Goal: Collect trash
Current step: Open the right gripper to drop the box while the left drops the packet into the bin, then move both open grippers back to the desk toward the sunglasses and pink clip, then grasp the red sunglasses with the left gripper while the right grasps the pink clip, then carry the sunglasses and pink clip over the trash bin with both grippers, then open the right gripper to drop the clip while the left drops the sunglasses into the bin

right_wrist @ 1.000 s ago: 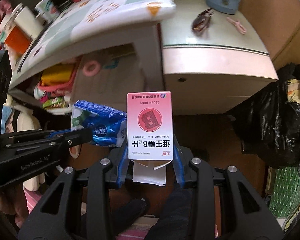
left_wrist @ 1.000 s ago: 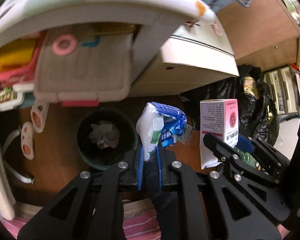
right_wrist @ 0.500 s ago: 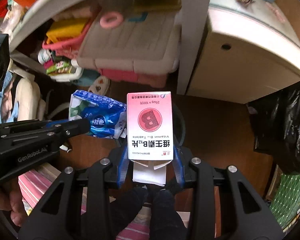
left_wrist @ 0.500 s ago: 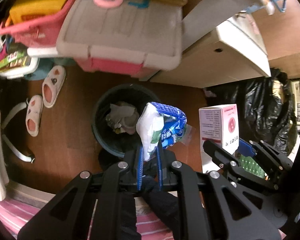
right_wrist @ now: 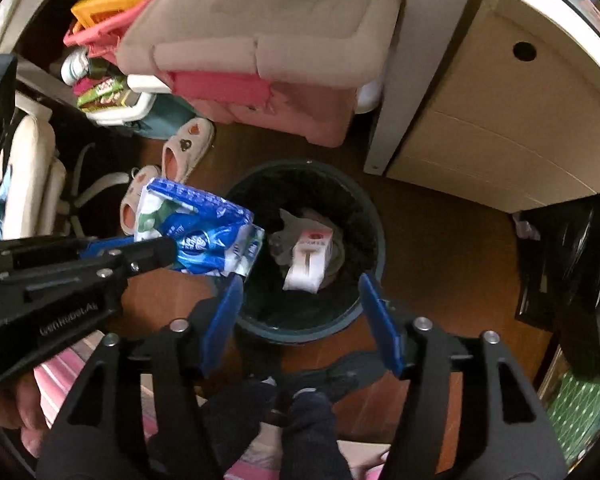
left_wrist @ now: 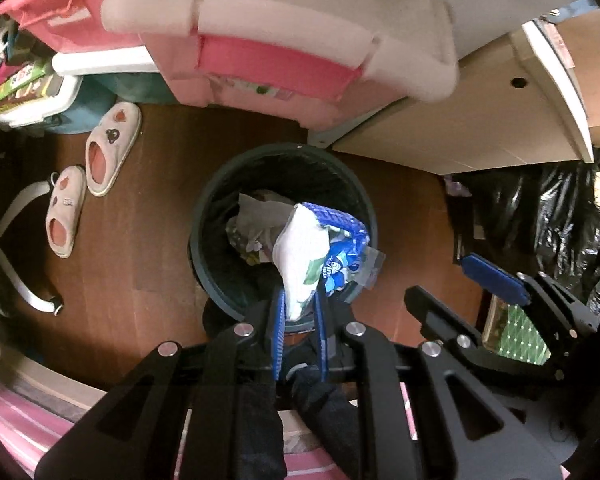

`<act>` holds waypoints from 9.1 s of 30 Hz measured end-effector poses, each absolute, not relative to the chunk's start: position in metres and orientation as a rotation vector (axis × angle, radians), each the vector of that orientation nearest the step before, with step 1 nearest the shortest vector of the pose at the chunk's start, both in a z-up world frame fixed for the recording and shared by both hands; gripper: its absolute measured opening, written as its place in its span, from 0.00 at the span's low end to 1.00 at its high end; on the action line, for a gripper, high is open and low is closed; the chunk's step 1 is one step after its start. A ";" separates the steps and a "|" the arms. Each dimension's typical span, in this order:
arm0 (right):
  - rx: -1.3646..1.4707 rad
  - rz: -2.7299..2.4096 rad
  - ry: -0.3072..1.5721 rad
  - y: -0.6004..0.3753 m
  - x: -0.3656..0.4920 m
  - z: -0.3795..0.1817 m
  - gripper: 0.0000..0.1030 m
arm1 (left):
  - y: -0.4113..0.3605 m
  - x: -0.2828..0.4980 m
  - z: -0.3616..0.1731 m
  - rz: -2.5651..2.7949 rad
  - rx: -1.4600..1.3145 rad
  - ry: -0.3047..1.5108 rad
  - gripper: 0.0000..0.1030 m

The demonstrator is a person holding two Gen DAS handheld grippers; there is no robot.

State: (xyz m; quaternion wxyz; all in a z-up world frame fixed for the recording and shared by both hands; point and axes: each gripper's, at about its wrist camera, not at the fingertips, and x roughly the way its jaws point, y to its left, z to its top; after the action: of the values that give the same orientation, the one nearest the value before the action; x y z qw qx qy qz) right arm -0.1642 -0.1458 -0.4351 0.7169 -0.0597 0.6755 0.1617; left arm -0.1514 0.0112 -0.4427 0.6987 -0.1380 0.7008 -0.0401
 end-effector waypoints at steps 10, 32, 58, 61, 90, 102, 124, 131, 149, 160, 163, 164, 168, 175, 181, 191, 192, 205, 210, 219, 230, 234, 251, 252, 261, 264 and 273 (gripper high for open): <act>-0.096 0.338 1.502 -0.173 -0.174 -0.432 0.66 | 0.008 -0.148 -0.453 -0.052 -0.240 1.558 0.50; -0.017 0.205 1.445 -0.223 -0.168 -0.318 0.84 | -0.032 -0.147 -0.346 -0.114 -0.183 1.532 0.82; 0.094 -0.130 1.133 -0.329 -0.150 -0.061 0.90 | -0.141 -0.076 -0.092 -0.458 -0.073 1.262 0.86; 0.124 -0.153 1.102 -0.339 -0.145 -0.055 0.91 | -0.153 -0.067 -0.084 -0.479 -0.049 1.239 0.86; 0.208 -0.087 1.217 -0.486 0.064 -0.154 0.91 | -0.261 0.135 -0.154 -0.343 -0.020 1.363 0.86; 0.138 0.019 1.308 -0.499 0.164 -0.242 0.91 | -0.278 0.218 -0.249 -0.251 -0.039 1.473 0.86; 0.080 0.152 1.405 -0.487 0.261 -0.334 0.72 | -0.295 0.263 -0.326 -0.206 -0.124 1.594 0.69; 0.050 0.148 1.408 -0.482 0.265 -0.344 0.70 | -0.289 0.269 -0.335 -0.193 -0.152 1.617 0.56; -0.001 0.110 1.381 -0.484 0.255 -0.338 0.40 | -0.297 0.279 -0.332 -0.205 -0.136 1.631 0.39; 0.065 0.123 1.357 -0.505 0.254 -0.320 0.40 | -0.296 0.276 -0.331 -0.230 -0.124 1.652 0.13; 0.080 0.128 1.351 -0.510 0.251 -0.314 0.40 | -0.298 0.274 -0.329 -0.236 -0.123 1.653 0.11; 0.086 0.127 1.350 -0.514 0.250 -0.313 0.40 | -0.298 0.273 -0.328 -0.236 -0.124 1.652 0.11; 0.095 0.121 1.349 -0.515 0.247 -0.308 0.40 | -0.298 0.270 -0.324 -0.240 -0.138 1.650 0.11; 0.104 0.117 1.345 -0.515 0.234 -0.299 0.40 | -0.300 0.265 -0.310 -0.256 -0.150 1.633 0.11; 0.117 0.099 1.345 -0.516 0.216 -0.290 0.40 | -0.295 0.256 -0.299 -0.268 -0.152 1.623 0.11; 0.136 0.078 1.318 -0.496 0.180 -0.262 0.40 | -0.294 0.227 -0.274 -0.301 -0.132 1.601 0.11; 0.137 0.077 1.316 -0.494 0.177 -0.260 0.40 | -0.295 0.223 -0.271 -0.305 -0.131 1.598 0.11; 0.173 -0.021 1.245 -0.456 0.074 -0.213 0.40 | -0.279 0.133 -0.232 -0.433 -0.053 1.539 0.11; 0.193 -0.069 1.217 -0.425 0.018 -0.199 0.40 | -0.264 0.089 -0.221 -0.483 -0.021 1.516 0.11; 0.192 -0.111 1.211 -0.363 -0.083 -0.184 0.40 | -0.215 -0.007 -0.208 -0.536 -0.009 1.510 0.11; 0.150 0.000 1.290 -0.289 -0.148 -0.200 0.40 | -0.136 -0.092 -0.225 -0.420 -0.095 1.568 0.11; 0.115 0.070 1.329 -0.262 -0.159 -0.219 0.40 | -0.110 -0.113 -0.244 -0.350 -0.133 1.591 0.11; -0.032 0.300 1.473 -0.184 -0.179 -0.331 0.40 | -0.035 -0.167 -0.351 -0.143 -0.269 1.679 0.11; -0.038 0.308 1.478 -0.181 -0.179 -0.338 0.40 | -0.033 -0.168 -0.357 -0.138 -0.274 1.681 0.11; -0.114 0.372 1.519 -0.153 -0.168 -0.431 0.40 | -0.013 -0.160 -0.447 -0.111 -0.291 1.703 0.11; -0.138 0.380 1.534 -0.147 -0.166 -0.462 0.40 | -0.011 -0.158 -0.476 -0.117 -0.294 1.709 0.11; -0.160 0.386 1.541 -0.144 -0.161 -0.507 0.64 | -0.010 -0.150 -0.524 -0.116 -0.280 1.725 0.12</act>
State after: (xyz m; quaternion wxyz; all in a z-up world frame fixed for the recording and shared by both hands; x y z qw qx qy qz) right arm -0.1612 -0.1439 -0.5071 0.6980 -0.0716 0.6911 0.1732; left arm -0.1503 -0.0099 -0.5236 0.6403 -0.1229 0.7565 -0.0506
